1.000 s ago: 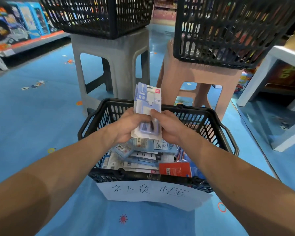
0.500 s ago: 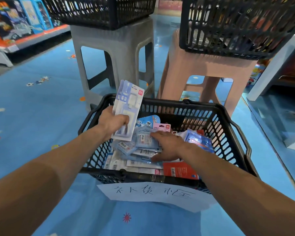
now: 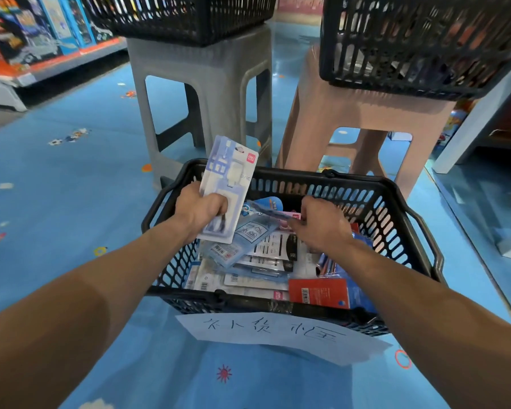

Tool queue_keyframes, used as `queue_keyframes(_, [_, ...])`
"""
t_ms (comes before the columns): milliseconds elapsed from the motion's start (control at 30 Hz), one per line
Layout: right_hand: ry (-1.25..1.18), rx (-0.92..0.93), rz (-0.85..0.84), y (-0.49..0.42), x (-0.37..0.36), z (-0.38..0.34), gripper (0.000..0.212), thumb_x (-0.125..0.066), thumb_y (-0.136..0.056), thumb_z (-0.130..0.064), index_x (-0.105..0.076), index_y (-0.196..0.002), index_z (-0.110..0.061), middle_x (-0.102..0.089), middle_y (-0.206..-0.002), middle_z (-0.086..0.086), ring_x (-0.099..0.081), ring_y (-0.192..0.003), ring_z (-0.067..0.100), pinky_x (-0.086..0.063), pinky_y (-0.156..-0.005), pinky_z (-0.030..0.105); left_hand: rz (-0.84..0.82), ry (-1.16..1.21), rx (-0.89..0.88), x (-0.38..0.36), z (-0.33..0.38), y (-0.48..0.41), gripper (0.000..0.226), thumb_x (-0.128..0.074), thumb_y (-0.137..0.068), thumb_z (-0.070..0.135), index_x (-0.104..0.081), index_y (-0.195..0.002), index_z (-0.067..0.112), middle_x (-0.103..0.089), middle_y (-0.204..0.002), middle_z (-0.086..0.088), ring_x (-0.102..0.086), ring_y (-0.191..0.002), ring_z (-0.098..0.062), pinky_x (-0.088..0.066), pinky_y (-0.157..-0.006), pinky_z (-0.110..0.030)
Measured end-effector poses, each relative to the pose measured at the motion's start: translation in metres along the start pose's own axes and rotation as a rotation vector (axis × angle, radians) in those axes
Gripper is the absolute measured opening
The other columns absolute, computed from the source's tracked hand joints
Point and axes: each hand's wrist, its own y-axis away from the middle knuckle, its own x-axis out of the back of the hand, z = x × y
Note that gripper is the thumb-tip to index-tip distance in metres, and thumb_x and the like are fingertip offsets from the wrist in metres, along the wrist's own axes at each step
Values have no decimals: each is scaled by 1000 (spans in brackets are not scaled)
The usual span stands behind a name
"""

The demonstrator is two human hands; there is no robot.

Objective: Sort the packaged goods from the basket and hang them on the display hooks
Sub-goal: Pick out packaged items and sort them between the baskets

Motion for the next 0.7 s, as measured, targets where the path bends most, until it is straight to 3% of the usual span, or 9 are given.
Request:
queue_keyframes(67, [-30, 25, -114, 4, 6, -2, 39, -64, -94, -55, -56, -81, -19, -61, -78, -1, -60, -70, 16, -46, -56, 31, -3, -8, -6, 0, 1, 2, 36, -65, -54, 11, -74, -88, 9, -78, -86, -8, -73, -86, -28, -63, -79, -47])
queue_keyframes(133, [-52, 135, -312, 9, 3, -4, 43, -67, -91, -58, -61, -75, -19, -63, -72, -2, -60, -65, 13, -50, -59, 31, -5, -4, -5, 0, 1, 2, 30, -66, -59, 7, -74, -88, 9, -78, -87, -7, -73, -86, -28, -63, -80, -47])
queue_keyframes(267, [107, 256, -554, 21, -2, -7, 46, -77, -76, -68, -60, -78, -25, -63, -81, -6, -60, -77, 13, -49, -64, 30, -2, -1, -7, -1, 2, 4, 27, -66, -64, 2, -74, -89, 9, -78, -88, -6, -73, -87, -27, -63, -79, -44])
queue_keyframes(400, [319, 277, -585, 33, -2, -5, 65, -75, -68, -77, -56, -108, -28, -61, -104, -3, -58, -94, 17, -54, -84, 38, -40, 35, 4, -3, 6, 9, 26, -66, -68, -4, -70, -91, 9, -75, -83, -2, -68, -78, -22, -59, -72, -33])
queue_keyframes(500, [466, 302, -535, 41, -9, -5, 92, -74, -72, -75, -38, -138, -23, -60, -123, 6, -59, -110, 28, -50, -90, 43, -77, 32, -4, -6, 9, 14, 23, -66, -69, -6, -70, -85, 9, -73, -79, -2, -66, -75, -22, -56, -69, -30])
queue_keyframes(600, [435, 278, -492, 44, -15, -4, 103, -76, -71, -73, -27, -145, -20, -56, -135, 10, -57, -116, 31, -50, -91, 45, -101, 45, -11, -7, 11, 16, 23, -65, -70, -9, -70, -84, 8, -73, -80, -4, -64, -72, -21, -54, -64, -27])
queue_keyframes(700, [323, 194, -492, 42, -17, -4, 107, -76, -68, -76, -24, -144, -21, -53, -141, 11, -51, -126, 32, -45, -102, 48, -113, 62, -15, -8, 12, 16, 26, -65, -69, -10, -70, -87, 7, -73, -81, -4, -64, -71, -20, -54, -63, -27])
